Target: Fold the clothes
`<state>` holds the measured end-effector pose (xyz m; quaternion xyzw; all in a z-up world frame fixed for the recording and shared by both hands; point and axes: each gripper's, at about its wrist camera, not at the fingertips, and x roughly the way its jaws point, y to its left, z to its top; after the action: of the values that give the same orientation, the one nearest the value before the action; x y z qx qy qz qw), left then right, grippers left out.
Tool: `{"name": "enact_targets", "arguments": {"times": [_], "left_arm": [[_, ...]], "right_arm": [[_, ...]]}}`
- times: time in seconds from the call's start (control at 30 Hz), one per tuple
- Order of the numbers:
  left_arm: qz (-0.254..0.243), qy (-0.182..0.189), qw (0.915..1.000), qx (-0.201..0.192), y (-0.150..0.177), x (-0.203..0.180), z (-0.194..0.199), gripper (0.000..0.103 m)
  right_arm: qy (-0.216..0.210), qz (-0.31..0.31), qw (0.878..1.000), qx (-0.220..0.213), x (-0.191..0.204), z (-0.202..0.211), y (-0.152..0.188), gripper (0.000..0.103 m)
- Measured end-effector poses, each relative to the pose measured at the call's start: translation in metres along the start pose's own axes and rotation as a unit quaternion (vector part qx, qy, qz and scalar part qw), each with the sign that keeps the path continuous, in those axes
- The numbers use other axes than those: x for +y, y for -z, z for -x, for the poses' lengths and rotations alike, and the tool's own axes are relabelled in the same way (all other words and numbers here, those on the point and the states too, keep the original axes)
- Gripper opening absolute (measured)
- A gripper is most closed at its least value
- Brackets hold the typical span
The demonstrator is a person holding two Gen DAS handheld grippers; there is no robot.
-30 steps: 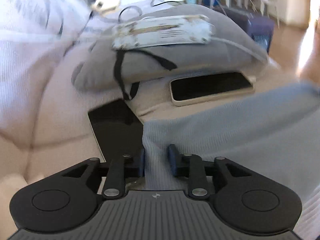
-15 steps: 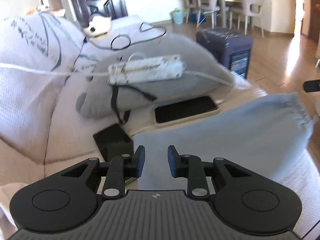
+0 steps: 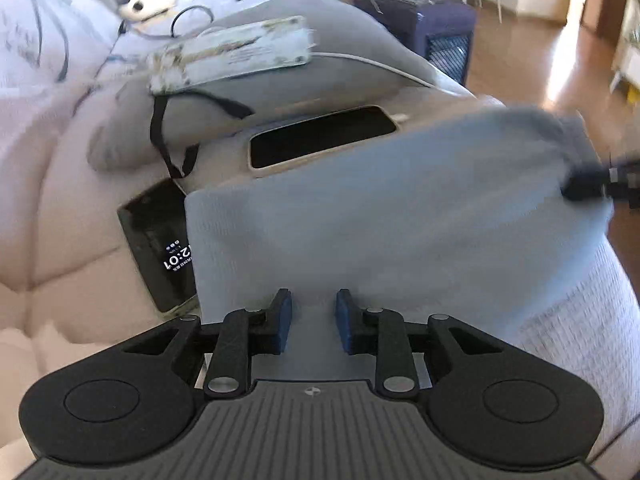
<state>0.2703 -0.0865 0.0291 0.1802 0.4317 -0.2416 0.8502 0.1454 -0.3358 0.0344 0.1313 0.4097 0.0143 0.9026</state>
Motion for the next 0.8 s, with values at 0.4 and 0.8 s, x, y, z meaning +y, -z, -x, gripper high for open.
{"name": "enact_targets", "arguments": {"times": [0.4, 0.8], "left_arm": [[0.083, 0.037, 0.9958, 0.013, -0.014, 0.03, -0.027, 0.029], [0.096, 0.061, 0.9934, 0.015, -0.004, 0.002, 0.027, 0.08]], "right_arm": [[0.037, -0.02, 0.999, -0.003, 0.0, -0.022, 0.013, 0.027], [0.014, -0.081, 0.993, -0.084, 0.029, 0.06, 0.045, 0.032]]}}
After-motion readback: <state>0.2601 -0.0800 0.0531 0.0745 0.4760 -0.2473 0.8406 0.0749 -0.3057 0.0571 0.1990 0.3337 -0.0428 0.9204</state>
